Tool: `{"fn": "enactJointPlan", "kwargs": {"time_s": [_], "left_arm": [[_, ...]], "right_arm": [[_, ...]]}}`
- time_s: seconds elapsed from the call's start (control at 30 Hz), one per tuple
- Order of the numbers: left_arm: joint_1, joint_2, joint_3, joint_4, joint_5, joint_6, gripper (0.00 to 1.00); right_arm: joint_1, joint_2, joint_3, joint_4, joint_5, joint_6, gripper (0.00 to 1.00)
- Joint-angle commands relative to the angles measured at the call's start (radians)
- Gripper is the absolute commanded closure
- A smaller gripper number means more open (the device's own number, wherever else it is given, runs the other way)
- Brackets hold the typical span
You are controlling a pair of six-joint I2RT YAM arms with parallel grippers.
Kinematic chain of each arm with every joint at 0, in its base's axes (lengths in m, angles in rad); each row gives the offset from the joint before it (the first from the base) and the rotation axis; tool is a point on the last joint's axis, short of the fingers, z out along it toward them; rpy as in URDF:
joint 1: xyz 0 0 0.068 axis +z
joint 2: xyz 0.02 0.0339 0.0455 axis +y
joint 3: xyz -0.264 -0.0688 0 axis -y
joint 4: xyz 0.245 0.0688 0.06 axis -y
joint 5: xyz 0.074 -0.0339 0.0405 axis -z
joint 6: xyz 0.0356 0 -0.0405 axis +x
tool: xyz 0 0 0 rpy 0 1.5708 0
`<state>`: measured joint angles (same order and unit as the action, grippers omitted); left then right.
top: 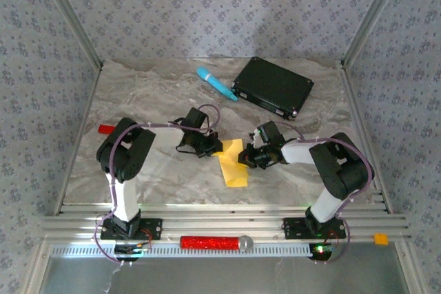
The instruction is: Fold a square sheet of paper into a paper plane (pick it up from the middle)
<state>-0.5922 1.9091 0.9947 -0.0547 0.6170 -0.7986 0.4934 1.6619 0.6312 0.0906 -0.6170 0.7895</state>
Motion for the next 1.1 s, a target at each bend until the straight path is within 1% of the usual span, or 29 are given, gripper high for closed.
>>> {"fn": "enactJointPlan", "kwargs": {"time_s": [0.0,0.1,0.23,0.43,0.57,0.7,0.83,0.93,1.07], "left_arm": [[0.048,0.043,-0.024,-0.067,-0.126,0.070,0.99],[0.075,0.054,0.000,-0.078,-0.120,0.081,1.00],[0.079,0.010,0.059,-0.143,-0.157,0.104,1.00],[0.055,-0.081,0.074,-0.110,-0.088,0.104,1.00],[0.023,-0.100,0.052,-0.043,-0.016,0.100,1.00],[-0.006,-0.086,0.035,0.018,0.034,0.094,1.00],[-0.009,-0.034,0.036,0.070,0.078,0.076,1.00],[-0.008,0.010,0.058,0.073,0.077,0.079,1.00],[0.019,0.058,0.062,0.088,0.039,0.066,1.00]], "right_arm": [[0.001,0.042,-0.071,-0.185,0.154,0.017,1.00],[-0.002,0.042,-0.074,-0.184,0.150,0.017,1.00],[-0.004,0.036,-0.081,-0.174,0.152,0.022,1.00],[-0.003,0.038,-0.079,-0.175,0.149,0.023,1.00],[-0.004,0.037,-0.082,-0.175,0.151,0.026,1.00],[-0.004,0.038,-0.083,-0.171,0.151,0.027,1.00],[-0.005,0.039,-0.085,-0.166,0.150,0.030,1.00],[-0.005,0.040,-0.088,-0.165,0.149,0.029,1.00],[-0.007,0.036,-0.090,-0.165,0.149,0.026,1.00]]}}
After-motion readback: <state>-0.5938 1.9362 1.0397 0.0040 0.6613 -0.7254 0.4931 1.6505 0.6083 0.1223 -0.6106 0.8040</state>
